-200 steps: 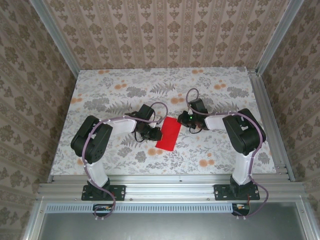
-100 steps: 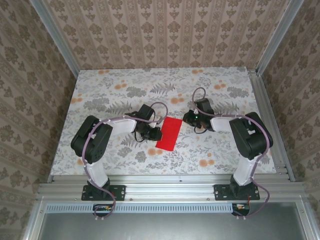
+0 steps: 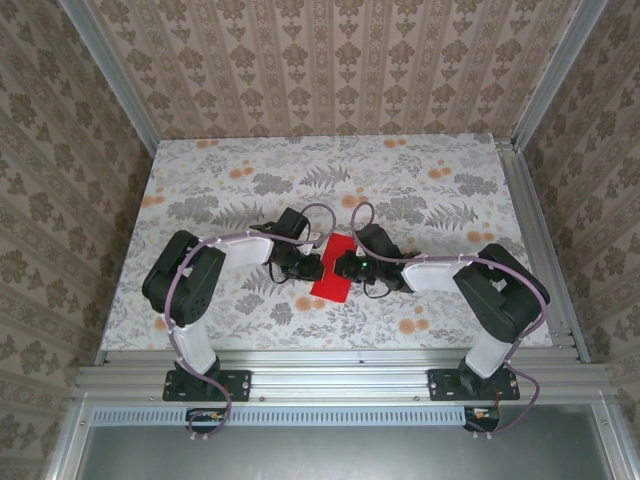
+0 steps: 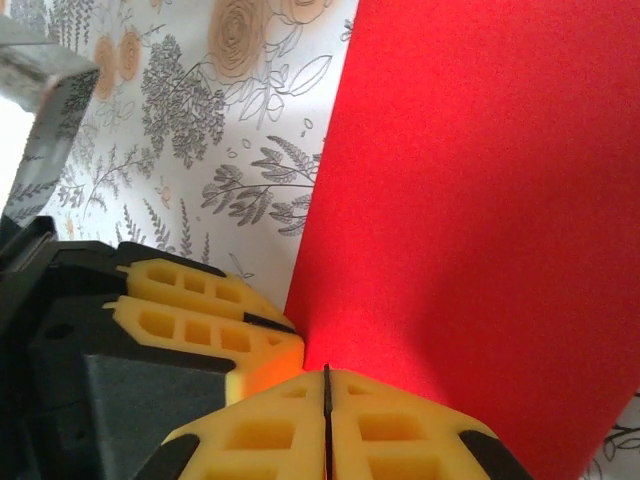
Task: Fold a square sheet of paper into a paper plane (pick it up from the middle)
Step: Fold the square sheet of paper in half at the center of the table.
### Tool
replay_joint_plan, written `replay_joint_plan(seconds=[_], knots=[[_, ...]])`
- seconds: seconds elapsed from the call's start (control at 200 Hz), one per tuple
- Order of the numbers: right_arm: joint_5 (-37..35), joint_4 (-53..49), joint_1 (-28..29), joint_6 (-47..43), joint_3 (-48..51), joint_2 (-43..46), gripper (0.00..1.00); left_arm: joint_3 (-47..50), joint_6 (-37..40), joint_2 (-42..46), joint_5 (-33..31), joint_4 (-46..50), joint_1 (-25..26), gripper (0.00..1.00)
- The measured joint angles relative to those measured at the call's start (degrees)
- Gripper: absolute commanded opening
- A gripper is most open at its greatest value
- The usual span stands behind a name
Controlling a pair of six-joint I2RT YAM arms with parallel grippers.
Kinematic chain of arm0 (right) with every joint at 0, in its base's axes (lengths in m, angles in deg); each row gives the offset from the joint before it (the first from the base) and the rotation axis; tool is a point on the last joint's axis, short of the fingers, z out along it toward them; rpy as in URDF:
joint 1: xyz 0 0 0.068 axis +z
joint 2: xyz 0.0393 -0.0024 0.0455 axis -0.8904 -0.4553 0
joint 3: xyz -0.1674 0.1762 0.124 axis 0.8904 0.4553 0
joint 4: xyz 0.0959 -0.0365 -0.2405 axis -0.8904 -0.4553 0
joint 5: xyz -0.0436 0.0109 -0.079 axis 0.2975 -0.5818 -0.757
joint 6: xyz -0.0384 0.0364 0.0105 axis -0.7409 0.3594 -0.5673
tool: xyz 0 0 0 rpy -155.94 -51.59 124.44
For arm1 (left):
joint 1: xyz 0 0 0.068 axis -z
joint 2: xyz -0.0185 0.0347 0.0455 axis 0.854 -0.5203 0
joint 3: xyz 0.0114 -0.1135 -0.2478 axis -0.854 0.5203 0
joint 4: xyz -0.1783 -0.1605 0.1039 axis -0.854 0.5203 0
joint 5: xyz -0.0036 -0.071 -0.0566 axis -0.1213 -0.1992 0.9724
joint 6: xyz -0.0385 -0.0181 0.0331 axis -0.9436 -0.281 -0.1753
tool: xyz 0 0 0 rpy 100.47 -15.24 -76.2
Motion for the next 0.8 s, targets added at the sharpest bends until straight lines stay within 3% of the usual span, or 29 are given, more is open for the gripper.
replay_joint_plan(seconds=[0.485, 0.8], knots=[[-1.3, 2.2, 0.7, 1.1, 4.3, -0.8, 0.11, -0.7, 0.0, -0.4, 0.0, 0.9, 0.0, 0.14], [-2.4, -1.5, 1.6, 1.0, 9.6, 5.9, 0.10, -0.9, 0.0, -0.6, 0.1, 1.1, 0.0, 0.14]])
